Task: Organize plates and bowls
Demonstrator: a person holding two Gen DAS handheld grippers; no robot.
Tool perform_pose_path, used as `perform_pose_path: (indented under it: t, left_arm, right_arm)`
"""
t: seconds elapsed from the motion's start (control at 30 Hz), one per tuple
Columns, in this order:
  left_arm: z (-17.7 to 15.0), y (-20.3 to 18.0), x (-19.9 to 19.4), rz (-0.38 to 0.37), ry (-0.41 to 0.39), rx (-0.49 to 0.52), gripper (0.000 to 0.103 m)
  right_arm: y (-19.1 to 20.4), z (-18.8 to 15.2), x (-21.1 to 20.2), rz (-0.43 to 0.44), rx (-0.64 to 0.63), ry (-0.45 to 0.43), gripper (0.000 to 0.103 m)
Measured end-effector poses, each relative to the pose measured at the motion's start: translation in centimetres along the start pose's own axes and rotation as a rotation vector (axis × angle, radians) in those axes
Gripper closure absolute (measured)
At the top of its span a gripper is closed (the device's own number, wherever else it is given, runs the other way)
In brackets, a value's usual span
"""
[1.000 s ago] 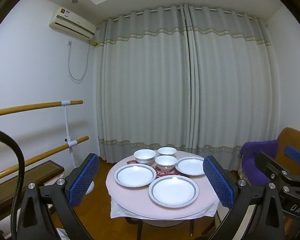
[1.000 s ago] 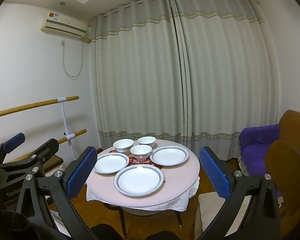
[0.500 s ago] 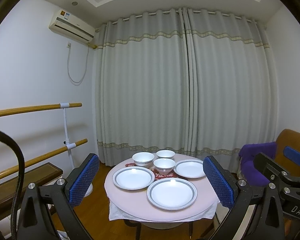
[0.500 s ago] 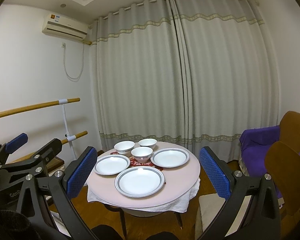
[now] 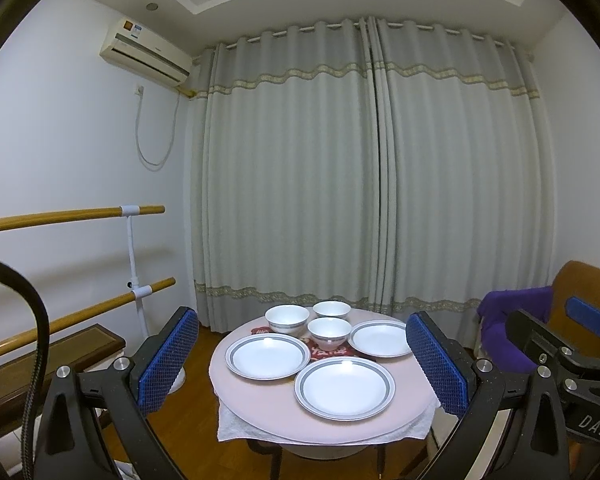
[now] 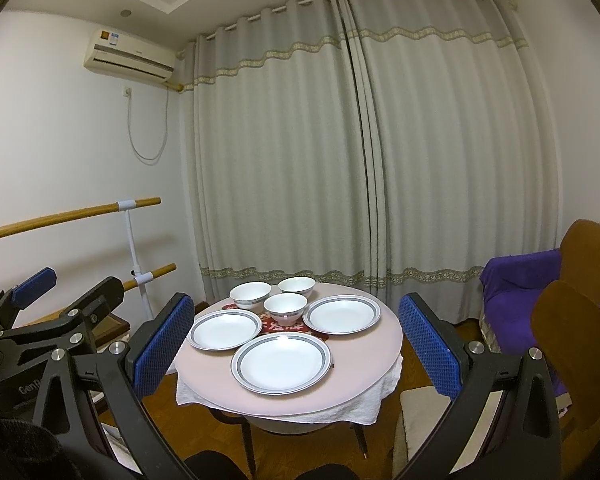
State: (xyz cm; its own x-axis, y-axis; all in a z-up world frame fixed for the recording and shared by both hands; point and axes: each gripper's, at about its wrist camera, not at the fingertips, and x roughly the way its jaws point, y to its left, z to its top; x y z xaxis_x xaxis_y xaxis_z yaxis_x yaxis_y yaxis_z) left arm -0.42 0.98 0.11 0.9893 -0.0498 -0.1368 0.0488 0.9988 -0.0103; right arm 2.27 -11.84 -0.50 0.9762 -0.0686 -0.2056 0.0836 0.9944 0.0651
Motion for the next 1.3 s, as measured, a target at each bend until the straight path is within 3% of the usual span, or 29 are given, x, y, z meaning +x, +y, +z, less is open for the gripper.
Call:
perform_pose_path:
  t: [1.3]
  left_arm:
    - [-0.39, -0.30, 0.09, 0.007, 0.000, 0.000, 0.001]
  right_arm:
    - [0.16, -0.39, 0.16, -0.003, -0.001, -0.003, 0.000]
